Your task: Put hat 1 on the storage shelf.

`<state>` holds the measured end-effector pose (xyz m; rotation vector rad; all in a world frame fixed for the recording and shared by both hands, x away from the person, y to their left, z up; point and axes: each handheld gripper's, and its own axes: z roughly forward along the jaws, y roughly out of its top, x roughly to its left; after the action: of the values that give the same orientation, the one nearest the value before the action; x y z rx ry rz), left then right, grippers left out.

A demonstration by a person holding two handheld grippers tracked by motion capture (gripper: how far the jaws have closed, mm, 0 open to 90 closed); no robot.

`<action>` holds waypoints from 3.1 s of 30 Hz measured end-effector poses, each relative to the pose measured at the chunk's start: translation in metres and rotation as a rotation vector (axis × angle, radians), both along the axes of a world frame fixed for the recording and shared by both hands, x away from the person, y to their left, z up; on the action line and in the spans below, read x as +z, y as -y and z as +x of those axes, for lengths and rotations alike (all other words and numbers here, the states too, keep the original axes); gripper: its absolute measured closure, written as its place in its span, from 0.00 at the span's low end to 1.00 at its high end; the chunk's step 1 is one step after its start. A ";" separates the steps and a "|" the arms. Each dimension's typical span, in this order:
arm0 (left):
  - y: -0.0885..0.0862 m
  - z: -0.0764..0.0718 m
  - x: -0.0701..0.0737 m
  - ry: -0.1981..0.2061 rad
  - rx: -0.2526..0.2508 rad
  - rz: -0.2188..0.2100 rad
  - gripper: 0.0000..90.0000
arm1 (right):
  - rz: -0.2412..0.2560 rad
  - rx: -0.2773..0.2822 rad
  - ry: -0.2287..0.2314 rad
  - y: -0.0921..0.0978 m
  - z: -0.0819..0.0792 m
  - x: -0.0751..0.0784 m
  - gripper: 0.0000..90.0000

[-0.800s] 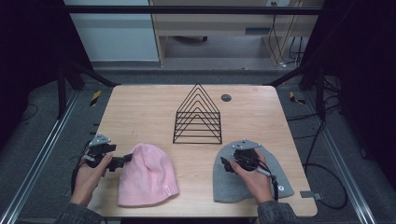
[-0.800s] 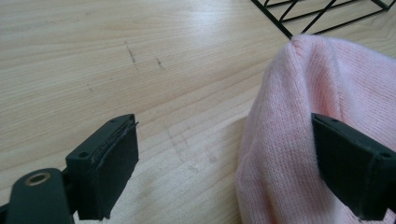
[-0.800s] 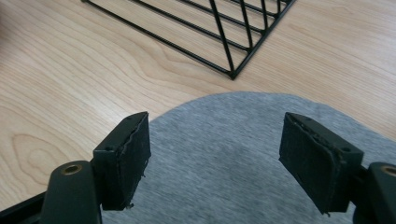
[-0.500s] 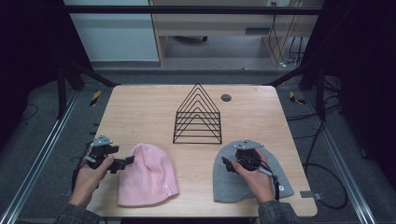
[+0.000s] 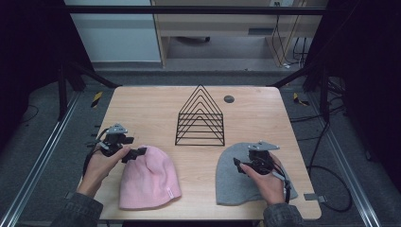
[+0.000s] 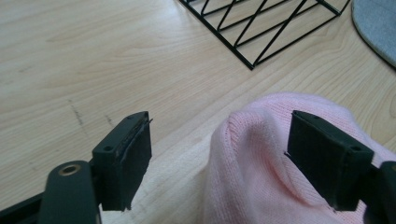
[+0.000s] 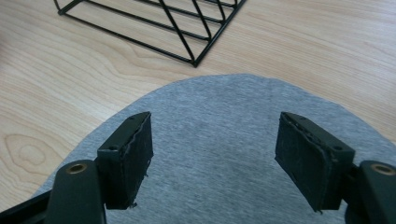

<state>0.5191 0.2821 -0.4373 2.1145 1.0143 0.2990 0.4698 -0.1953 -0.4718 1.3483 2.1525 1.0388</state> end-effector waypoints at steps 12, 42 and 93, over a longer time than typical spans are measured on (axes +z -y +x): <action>0.001 -0.003 -0.014 -0.021 0.009 0.034 0.43 | 0.006 -0.012 -0.028 0.007 0.005 -0.003 0.32; 0.013 0.000 -0.040 -0.138 -0.026 0.125 0.82 | -0.031 0.002 -0.044 0.002 0.005 -0.005 0.29; 0.036 -0.050 0.125 0.285 -0.110 0.159 0.89 | 0.103 0.096 0.093 -0.014 -0.008 0.021 0.37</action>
<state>0.4693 0.2456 -0.3122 2.1815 0.7257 0.6245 0.4623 -0.1811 -0.4508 1.2254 2.1385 1.2398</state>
